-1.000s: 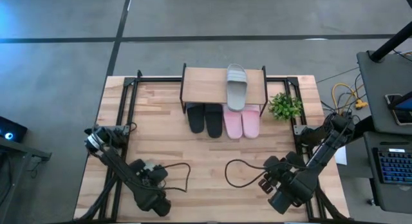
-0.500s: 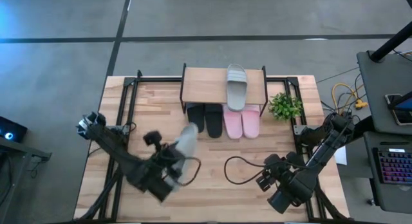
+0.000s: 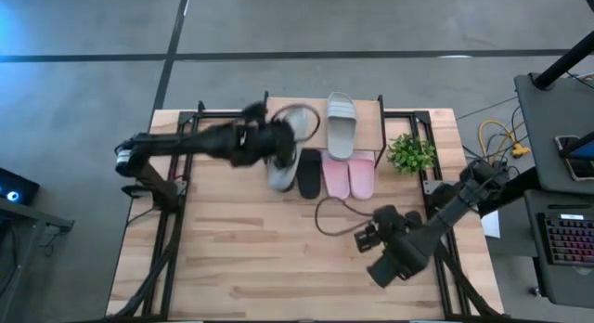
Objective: Pick and place slides into the shelf
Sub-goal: Put the gray slipper on the shelf, then adjust the shelf, then adjust the black slippers under the shelf
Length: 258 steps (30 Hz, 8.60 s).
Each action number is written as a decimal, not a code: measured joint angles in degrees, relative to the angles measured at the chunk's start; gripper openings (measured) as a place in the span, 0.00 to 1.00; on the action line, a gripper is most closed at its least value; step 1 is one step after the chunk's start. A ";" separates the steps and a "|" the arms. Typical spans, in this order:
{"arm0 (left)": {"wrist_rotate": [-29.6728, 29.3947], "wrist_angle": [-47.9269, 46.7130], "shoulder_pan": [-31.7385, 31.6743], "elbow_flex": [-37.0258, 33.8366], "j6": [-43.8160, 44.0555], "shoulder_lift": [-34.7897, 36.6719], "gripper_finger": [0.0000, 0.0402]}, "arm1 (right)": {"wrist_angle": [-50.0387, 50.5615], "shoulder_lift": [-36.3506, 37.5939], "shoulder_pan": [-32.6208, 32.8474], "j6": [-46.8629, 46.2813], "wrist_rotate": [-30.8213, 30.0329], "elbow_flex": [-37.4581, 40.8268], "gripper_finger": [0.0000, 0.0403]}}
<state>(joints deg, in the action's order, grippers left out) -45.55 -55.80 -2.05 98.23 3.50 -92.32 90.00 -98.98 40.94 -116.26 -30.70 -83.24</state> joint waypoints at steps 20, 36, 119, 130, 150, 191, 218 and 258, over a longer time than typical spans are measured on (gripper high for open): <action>5.37 24.08 -16.21 3.38 -28.94 -17.65 0.00 | -0.02 1.79 -7.08 -10.91 0.06 0.02 0.48; 8.13 19.48 -18.46 12.39 -30.64 -23.78 0.05 | 0.00 1.77 -7.10 -10.95 2.38 0.02 0.48; 62.47 17.80 -38.42 -0.12 -11.23 -12.36 0.00 | -31.06 8.41 -76.27 85.84 17.85 0.13 0.02; 63.20 17.66 -37.09 -0.46 -11.18 -12.43 0.00 | -33.88 8.41 -76.91 86.94 22.12 0.11 0.02; 62.31 12.92 -36.01 -1.27 -12.48 -10.95 0.00 | -34.17 8.41 -78.81 89.88 19.62 0.13 0.02; 70.86 22.51 -42.47 -40.06 -10.00 15.65 0.00 | -24.20 16.40 -63.31 75.71 10.08 0.20 0.02; 76.15 22.48 -42.21 -41.18 -10.83 17.31 0.00 | -21.50 16.39 -63.31 75.32 10.08 0.20 0.02; 67.93 77.90 -42.26 -69.33 29.05 1.35 0.00 | -16.08 16.46 -42.22 56.87 12.50 0.23 0.02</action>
<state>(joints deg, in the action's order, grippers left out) 22.38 22.11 -44.31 28.90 32.56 -90.96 73.91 -82.52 -1.28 -59.40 -18.20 -83.02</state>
